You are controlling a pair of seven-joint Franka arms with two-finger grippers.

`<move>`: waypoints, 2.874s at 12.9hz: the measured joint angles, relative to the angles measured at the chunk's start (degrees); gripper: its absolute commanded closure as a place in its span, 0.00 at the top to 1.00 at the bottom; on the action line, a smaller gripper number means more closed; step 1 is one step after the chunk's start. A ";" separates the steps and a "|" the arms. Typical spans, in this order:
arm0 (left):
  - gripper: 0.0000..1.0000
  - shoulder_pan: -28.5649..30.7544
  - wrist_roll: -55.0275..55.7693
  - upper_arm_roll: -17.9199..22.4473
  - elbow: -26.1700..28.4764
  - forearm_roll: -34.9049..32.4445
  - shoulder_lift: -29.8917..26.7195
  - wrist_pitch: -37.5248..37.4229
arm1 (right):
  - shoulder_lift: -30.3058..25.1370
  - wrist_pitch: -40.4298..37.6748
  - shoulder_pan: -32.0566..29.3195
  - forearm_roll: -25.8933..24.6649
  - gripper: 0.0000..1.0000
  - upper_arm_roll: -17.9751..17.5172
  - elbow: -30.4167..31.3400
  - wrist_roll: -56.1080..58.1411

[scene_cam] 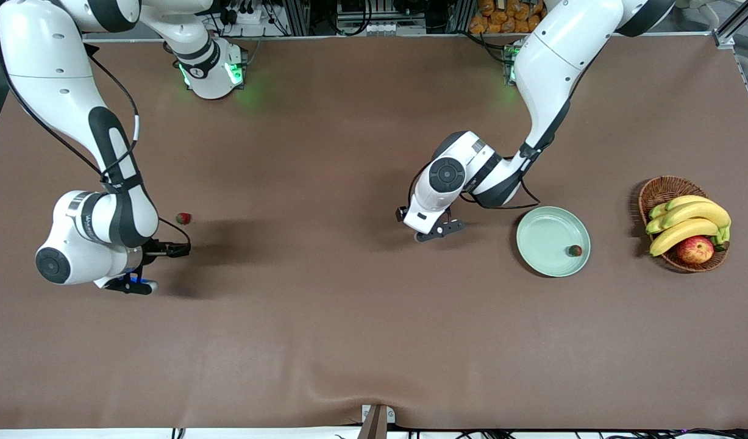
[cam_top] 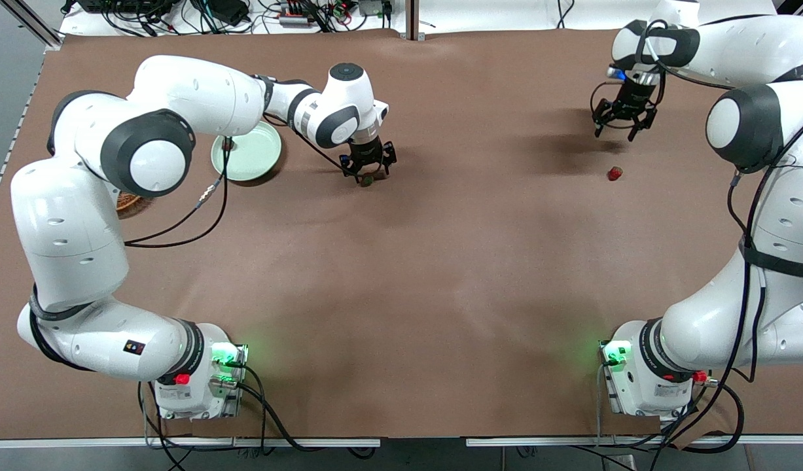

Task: Collect all strawberries into plate
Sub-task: 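Grasp the second strawberry with the left gripper while the right grasps the third, then drop the strawberry onto the plate while the right gripper carries the third, then release the third strawberry with the right gripper while the left gripper approaches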

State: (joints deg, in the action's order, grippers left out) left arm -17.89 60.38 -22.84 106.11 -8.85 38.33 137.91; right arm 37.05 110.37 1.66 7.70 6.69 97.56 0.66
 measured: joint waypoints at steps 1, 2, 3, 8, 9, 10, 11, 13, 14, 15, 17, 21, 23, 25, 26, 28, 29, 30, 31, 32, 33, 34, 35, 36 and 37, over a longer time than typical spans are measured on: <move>0.47 0.00 0.03 0.01 0.00 0.00 0.00 0.00 | 0.05 -0.01 0.00 -0.08 1.00 0.45 1.22 0.00; 0.28 0.00 0.04 0.01 0.01 0.00 0.00 -0.02 | 0.11 -0.01 0.00 -0.11 1.00 0.79 2.35 0.00; 0.11 0.00 0.05 0.02 0.05 0.00 0.00 -0.07 | 0.19 -0.01 -0.01 -0.13 1.00 1.01 3.32 0.00; 0.00 1.26 1.60 0.34 -0.85 -0.26 -3.49 -9.15 | 0.37 -1.74 0.01 -0.16 0.64 1.16 5.79 0.00; 0.00 2.66 1.60 0.46 -1.29 -0.35 -6.42 -12.76 | 0.39 -2.72 0.01 -0.16 0.56 1.15 5.82 0.00; 0.00 4.72 1.13 0.50 -1.36 -0.53 -9.54 -15.17 | 0.39 -3.36 0.04 -0.16 0.47 1.15 5.83 0.00; 0.00 7.26 -0.68 0.55 -1.28 -0.59 -12.16 -16.91 | 0.39 -3.88 0.09 -0.16 0.37 1.14 5.83 0.00; 0.00 13.05 -6.48 0.78 -0.50 -0.93 -14.40 -18.39 | 0.39 -4.16 0.25 -0.16 0.14 1.12 5.83 0.00; 0.00 16.32 -10.06 0.98 -0.02 -2.04 -14.13 -18.39 | 0.39 -4.16 0.35 -0.16 0.01 1.09 5.80 0.00; 0.00 20.05 -14.12 1.16 0.44 -3.78 -13.48 -18.30 | 0.37 -4.01 0.47 -0.16 0.00 1.06 5.60 0.00; 0.00 27.40 -23.36 1.31 0.60 -5.04 -11.80 -17.35 | 0.34 -3.38 1.35 -0.11 0.00 0.93 3.84 -0.02; 0.90 33.83 -30.26 1.29 0.75 -8.82 -8.03 -12.87 | 0.07 -3.05 8.77 6.16 0.00 0.22 -3.24 -7.99; 1.00 33.77 -30.26 0.97 0.76 -9.22 -6.56 -11.62 | 0.00 -0.31 15.97 14.06 0.00 -0.06 -5.26 -16.88; 1.00 33.58 -30.16 0.20 0.60 -9.22 -6.58 -11.47 | 0.04 6.44 22.83 23.76 0.00 -0.17 -5.45 -23.47; 1.00 33.49 -30.12 -0.26 0.40 -9.22 -6.72 -11.47 | 0.27 10.40 25.65 29.58 0.00 -0.19 -5.39 -24.90; 1.00 33.51 -29.84 -1.96 0.16 -9.22 -7.16 -11.77 | 1.43 18.16 30.27 42.21 0.00 -0.21 -5.26 -25.21; 1.00 33.51 -29.13 -3.14 0.08 -9.17 -7.56 -12.31 | 2.33 22.15 32.46 47.31 0.00 -0.22 -5.21 -25.21; 1.00 33.50 -27.78 -4.51 0.07 -9.01 -8.06 -13.00 | 3.32 25.75 34.51 50.17 0.00 -0.24 -5.20 -25.20; 1.00 33.52 -25.77 -6.31 0.05 -8.86 -8.56 -13.91 | 4.34 29.27 36.65 51.51 0.00 -0.28 -5.22 -25.20; 1.00 33.46 -23.37 -8.27 0.05 -8.78 -8.99 -14.65 | 5.38 32.31 38.70 52.06 0.00 -0.29 -5.48 -25.21; 1.00 33.31 -20.40 -10.31 0.05 -8.74 -9.24 -15.09 | 6.47 34.55 40.56 52.25 0.00 -0.30 -6.00 -25.30; 1.00 32.92 -17.35 -12.13 0.07 -8.73 -9.28 -15.38 | 7.58 35.93 41.95 52.32 0.00 -0.29 -6.97 -25.51; 1.00 32.08 -14.59 -13.35 0.19 -8.73 -9.26 -15.52 | 8.58 36.76 42.77 52.34 0.00 -0.28 -8.14 -25.68; 1.00 30.64 -11.83 -13.82 0.32 -8.71 -9.16 -15.55 | 9.63 37.91 43.22 52.34 0.07 -0.27 -9.50 -25.69; 1.00 28.87 -9.09 -13.96 0.32 -8.67 -8.89 -15.54 | 10.70 39.66 43.47 52.34 0.18 -0.27 -10.83 -25.69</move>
State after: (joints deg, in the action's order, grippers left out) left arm 10.98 51.29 -36.80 106.42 -17.52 29.44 122.37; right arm 47.75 150.03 45.13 60.04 6.42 86.74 -25.03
